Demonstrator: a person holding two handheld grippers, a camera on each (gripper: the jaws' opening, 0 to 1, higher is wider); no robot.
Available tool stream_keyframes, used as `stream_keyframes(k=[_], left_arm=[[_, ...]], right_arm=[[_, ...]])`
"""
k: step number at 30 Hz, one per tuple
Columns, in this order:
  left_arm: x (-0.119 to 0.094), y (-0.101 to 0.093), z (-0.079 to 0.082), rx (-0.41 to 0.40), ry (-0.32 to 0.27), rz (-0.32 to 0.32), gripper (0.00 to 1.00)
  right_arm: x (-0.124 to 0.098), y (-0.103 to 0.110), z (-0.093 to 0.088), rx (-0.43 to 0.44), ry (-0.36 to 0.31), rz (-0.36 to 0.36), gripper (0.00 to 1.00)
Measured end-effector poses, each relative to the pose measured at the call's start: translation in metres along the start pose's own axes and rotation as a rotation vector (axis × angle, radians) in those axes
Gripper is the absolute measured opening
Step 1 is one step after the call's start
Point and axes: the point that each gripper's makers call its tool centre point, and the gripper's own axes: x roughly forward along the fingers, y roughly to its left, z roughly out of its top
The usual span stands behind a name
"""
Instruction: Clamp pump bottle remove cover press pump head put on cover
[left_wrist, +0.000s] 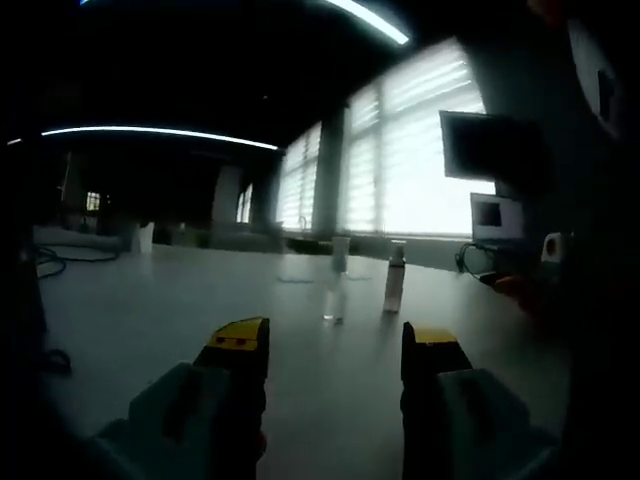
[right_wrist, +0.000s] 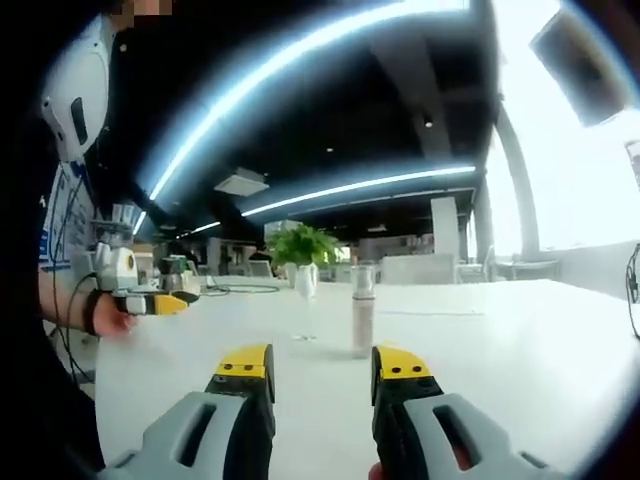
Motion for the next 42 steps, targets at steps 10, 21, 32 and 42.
stream_keyframes(k=[10,21,32,42], left_arm=[[-0.002,-0.001,0.003,-0.026,-0.024,-0.035,0.44],[-0.001,-0.004,0.004,0.004,-0.033,-0.068,0.45],[-0.002,0.007,0.003,0.014,-0.039,-0.059,0.45],[-0.003,-0.005,0.003,0.014,-0.031,-0.064,0.45]], right_arm=[[0.0,0.006,-0.003,-0.045,0.013,0.011,0.34],[0.003,0.015,-0.011,-0.086,0.057,0.031,0.34],[0.002,0.013,-0.011,-0.06,0.055,0.035,0.33],[0.002,0.009,-0.012,-0.077,0.053,0.022,0.33]])
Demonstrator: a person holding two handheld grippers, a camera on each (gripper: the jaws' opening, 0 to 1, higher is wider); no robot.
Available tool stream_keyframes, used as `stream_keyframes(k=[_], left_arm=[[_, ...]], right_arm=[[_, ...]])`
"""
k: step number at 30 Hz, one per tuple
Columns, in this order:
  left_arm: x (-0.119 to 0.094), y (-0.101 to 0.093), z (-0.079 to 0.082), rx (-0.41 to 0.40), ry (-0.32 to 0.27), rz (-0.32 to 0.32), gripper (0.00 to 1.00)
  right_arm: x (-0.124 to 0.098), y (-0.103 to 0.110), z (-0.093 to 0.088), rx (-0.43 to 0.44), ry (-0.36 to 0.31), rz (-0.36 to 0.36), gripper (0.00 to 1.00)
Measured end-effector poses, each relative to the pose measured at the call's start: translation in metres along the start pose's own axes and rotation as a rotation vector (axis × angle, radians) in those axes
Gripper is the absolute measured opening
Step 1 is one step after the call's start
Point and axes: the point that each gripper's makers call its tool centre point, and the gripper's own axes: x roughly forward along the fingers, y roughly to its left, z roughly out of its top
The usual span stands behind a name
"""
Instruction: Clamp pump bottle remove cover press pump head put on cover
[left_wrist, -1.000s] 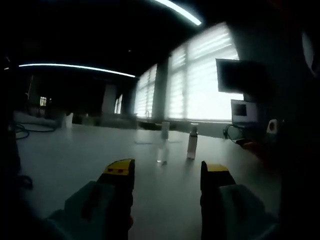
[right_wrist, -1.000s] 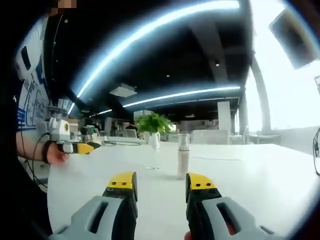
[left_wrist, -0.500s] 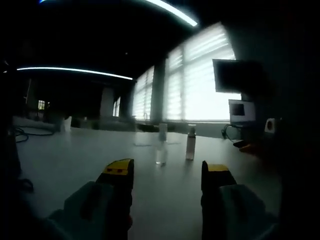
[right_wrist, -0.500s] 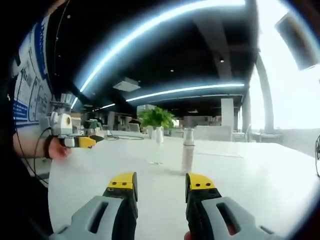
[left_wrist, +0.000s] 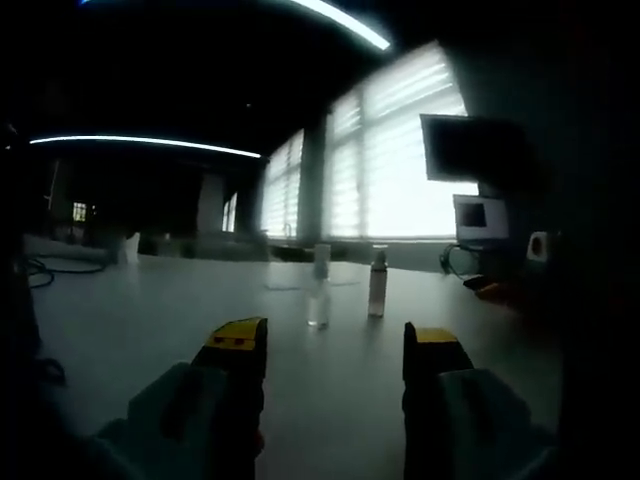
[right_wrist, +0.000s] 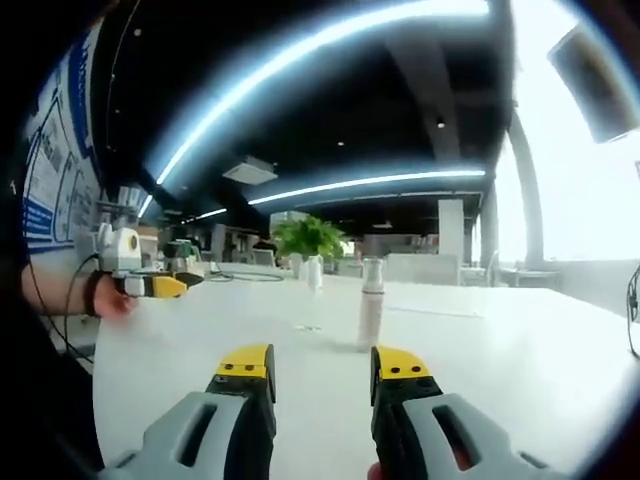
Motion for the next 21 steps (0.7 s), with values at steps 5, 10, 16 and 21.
stream_keyframes(k=[5,10,16,21], left_arm=[[0.0,-0.001,-0.002,-0.005,0.012,0.009,0.45],[0.0,-0.009,0.0,0.018,0.01,-0.001,0.45],[-0.001,-0.007,0.002,0.015,0.001,0.013,0.45],[-0.001,-0.006,0.002,0.016,-0.001,0.007,0.45]], right_arm=[[0.0,0.0,-0.001,0.003,0.004,0.005,0.31],[-0.002,-0.001,0.001,0.03,-0.007,0.006,0.27],[-0.002,0.001,0.002,0.029,-0.013,0.012,0.26],[-0.003,0.0,0.004,0.045,-0.026,0.016,0.29]])
